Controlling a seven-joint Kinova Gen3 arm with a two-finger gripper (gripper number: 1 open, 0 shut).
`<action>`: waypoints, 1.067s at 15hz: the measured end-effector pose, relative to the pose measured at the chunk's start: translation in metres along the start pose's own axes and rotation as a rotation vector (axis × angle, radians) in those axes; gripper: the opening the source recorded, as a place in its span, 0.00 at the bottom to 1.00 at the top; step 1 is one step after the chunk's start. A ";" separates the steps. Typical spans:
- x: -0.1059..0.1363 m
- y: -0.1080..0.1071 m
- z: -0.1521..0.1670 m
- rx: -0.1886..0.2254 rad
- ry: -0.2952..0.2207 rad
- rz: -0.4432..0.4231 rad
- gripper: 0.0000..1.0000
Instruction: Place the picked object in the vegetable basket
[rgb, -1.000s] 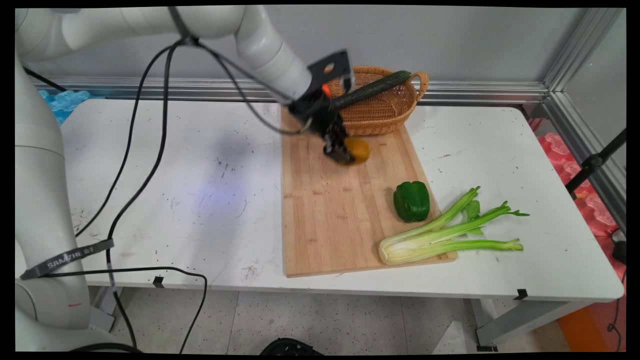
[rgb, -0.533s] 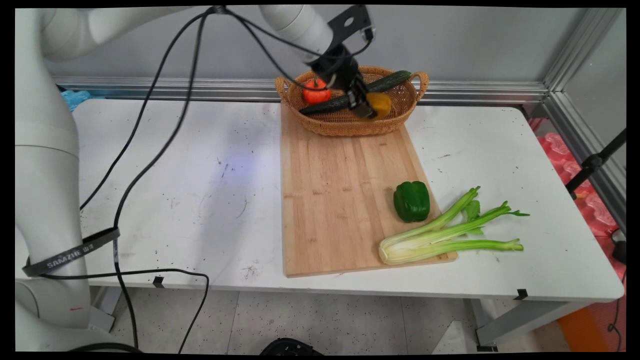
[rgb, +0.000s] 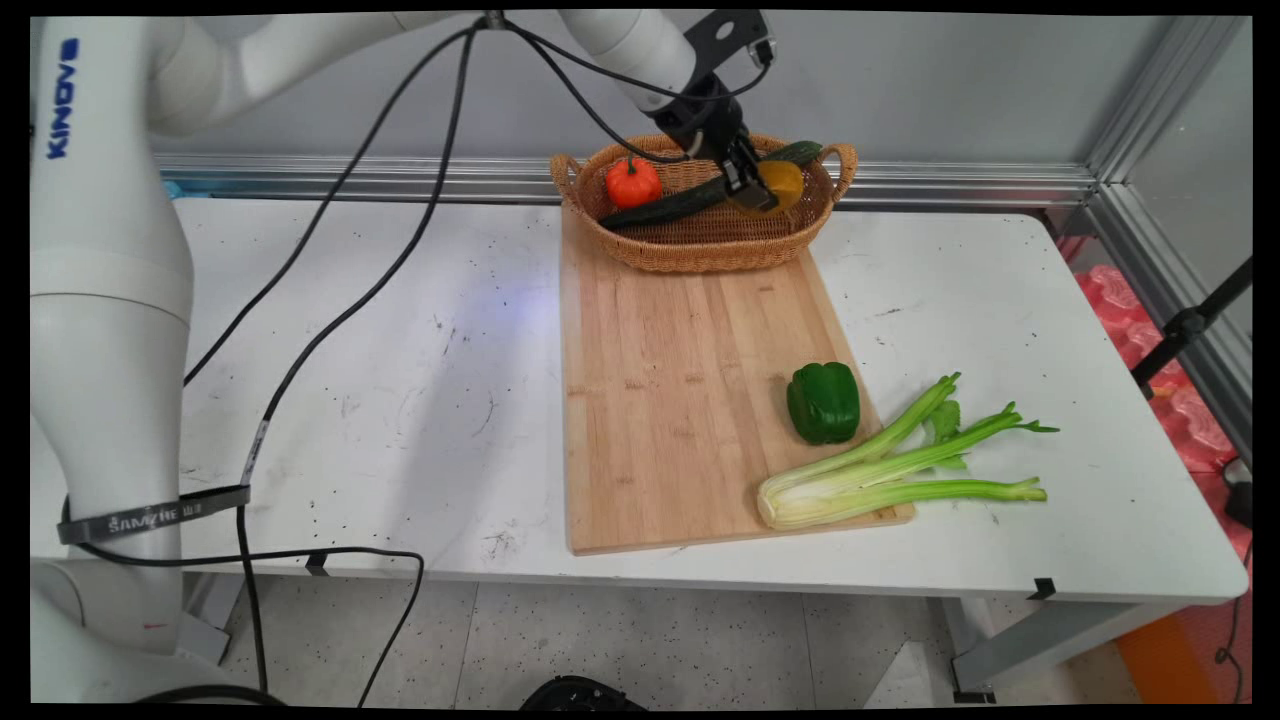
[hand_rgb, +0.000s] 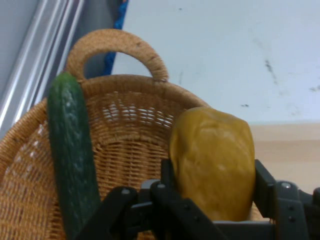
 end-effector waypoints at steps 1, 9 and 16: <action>0.000 -0.004 0.007 0.006 0.004 -0.004 0.00; -0.006 -0.020 0.042 0.027 0.010 -0.026 0.00; -0.014 -0.024 0.061 0.030 -0.003 -0.033 0.00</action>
